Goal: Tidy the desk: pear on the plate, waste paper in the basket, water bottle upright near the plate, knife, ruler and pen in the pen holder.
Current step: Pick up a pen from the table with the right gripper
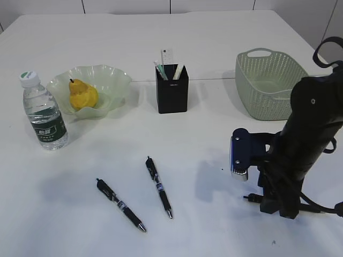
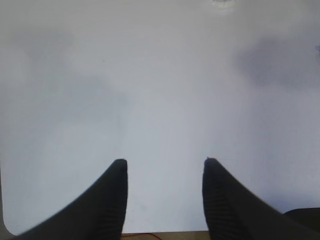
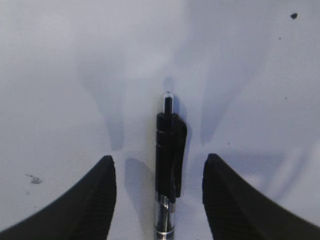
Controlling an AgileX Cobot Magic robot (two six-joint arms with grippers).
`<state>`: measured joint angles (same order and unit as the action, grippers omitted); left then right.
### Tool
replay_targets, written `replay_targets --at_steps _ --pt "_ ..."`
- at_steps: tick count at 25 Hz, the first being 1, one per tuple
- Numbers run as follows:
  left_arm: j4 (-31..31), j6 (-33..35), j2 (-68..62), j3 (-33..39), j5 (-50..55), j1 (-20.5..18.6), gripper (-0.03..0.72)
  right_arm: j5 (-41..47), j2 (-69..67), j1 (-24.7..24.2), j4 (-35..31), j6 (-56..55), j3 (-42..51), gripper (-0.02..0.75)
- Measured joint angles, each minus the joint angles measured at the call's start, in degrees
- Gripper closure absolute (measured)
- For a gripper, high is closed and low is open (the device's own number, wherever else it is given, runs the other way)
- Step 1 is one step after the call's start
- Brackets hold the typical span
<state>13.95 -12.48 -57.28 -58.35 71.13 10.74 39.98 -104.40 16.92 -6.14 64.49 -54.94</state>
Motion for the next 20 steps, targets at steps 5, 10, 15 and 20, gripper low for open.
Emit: replay_targets --at_steps 5,10,15,20 --pt "0.0 0.0 0.0 0.0 0.0 0.0 0.347 -1.21 0.0 0.0 0.0 0.0 0.11 0.297" --pt "0.0 0.0 0.0 0.0 0.0 0.0 0.347 -2.33 0.0 0.0 0.2 0.0 0.68 0.297" --pt "0.0 0.0 0.0 0.0 0.0 0.0 0.347 -3.4 0.0 0.0 0.33 0.0 1.12 0.297" --pt "0.0 0.0 0.0 0.0 0.0 0.0 0.347 -3.96 -0.77 0.0 0.33 0.0 1.12 0.297"
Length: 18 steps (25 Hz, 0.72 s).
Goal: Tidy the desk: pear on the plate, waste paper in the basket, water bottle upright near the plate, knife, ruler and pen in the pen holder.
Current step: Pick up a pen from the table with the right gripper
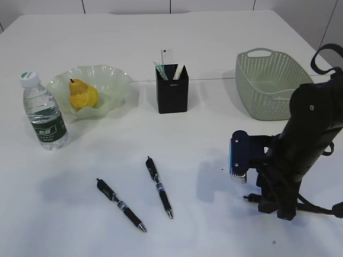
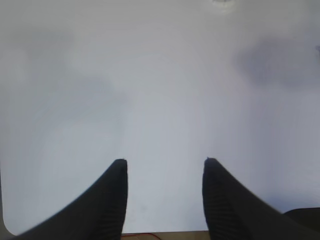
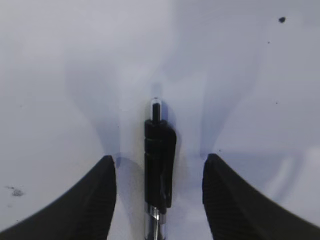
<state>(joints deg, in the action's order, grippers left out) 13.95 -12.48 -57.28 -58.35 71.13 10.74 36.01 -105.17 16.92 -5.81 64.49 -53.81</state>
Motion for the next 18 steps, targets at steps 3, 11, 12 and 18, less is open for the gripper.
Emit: replay_targets --at_steps 3,11,12,18 --pt "0.0 0.0 0.0 0.0 0.0 0.0 0.347 0.0 -0.4 0.0 0.0 0.0 0.0 0.297" --pt "0.0 0.0 0.0 0.0 0.0 0.0 0.347 -0.09 -1.45 0.0 0.0 0.0 0.0 0.297" --pt "0.0 0.0 0.0 0.0 0.0 0.0 0.347 -0.21 -1.43 0.0 0.0 0.0 0.0 0.297" --pt "0.0 0.0 0.0 0.0 0.0 0.0 0.347 -0.21 -1.43 0.0 0.0 -0.03 0.0 0.297"
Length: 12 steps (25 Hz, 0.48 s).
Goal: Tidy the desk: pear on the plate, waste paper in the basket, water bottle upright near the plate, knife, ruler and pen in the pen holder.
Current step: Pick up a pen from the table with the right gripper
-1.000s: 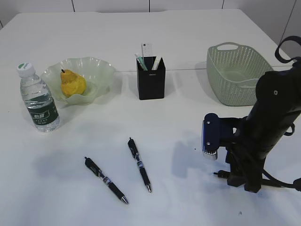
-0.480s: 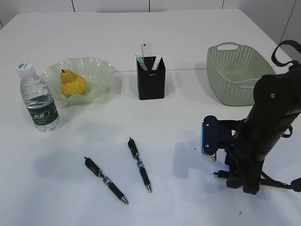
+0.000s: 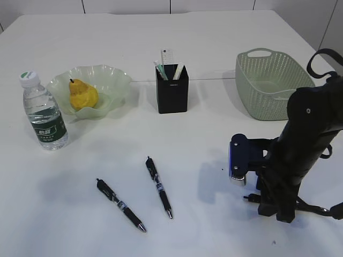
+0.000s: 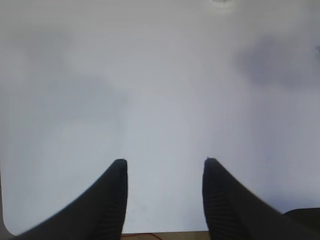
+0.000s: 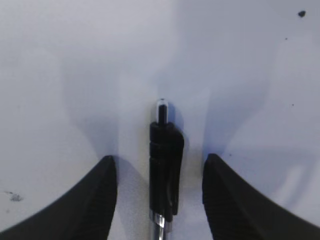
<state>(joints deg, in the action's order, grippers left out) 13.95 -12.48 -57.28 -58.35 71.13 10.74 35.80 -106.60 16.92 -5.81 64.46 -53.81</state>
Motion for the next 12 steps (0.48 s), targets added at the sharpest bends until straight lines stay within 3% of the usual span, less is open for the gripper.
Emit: replay_targets --at_steps 12 --pt "0.0 0.0 0.0 0.0 0.0 0.0 0.347 0.69 0.0 0.0 0.0 -0.1 0.0 0.297"
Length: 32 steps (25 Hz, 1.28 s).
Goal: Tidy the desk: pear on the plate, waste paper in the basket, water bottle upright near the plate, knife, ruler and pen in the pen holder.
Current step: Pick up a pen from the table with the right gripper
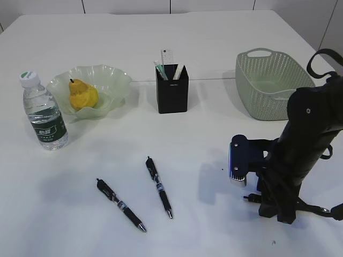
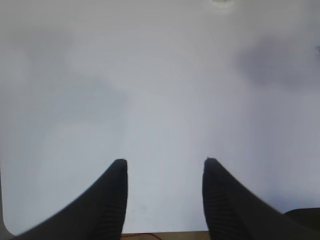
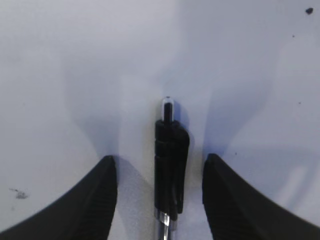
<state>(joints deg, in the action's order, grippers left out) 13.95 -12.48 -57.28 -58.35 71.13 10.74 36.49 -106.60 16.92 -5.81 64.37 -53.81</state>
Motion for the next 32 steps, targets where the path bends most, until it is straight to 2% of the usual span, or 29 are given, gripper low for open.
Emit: replay_targets --at_steps 10,17,32 --pt "0.0 0.0 0.0 0.0 0.0 0.0 0.347 0.09 0.0 0.0 0.01 -0.15 0.0 0.297" --pt "0.0 0.0 0.0 0.0 0.0 0.0 0.347 0.34 0.0 0.0 1.31 -4.47 0.0 0.302" --pt "0.0 0.0 0.0 0.0 0.0 0.0 0.347 1.93 0.0 0.0 2.88 -5.11 0.0 0.528"
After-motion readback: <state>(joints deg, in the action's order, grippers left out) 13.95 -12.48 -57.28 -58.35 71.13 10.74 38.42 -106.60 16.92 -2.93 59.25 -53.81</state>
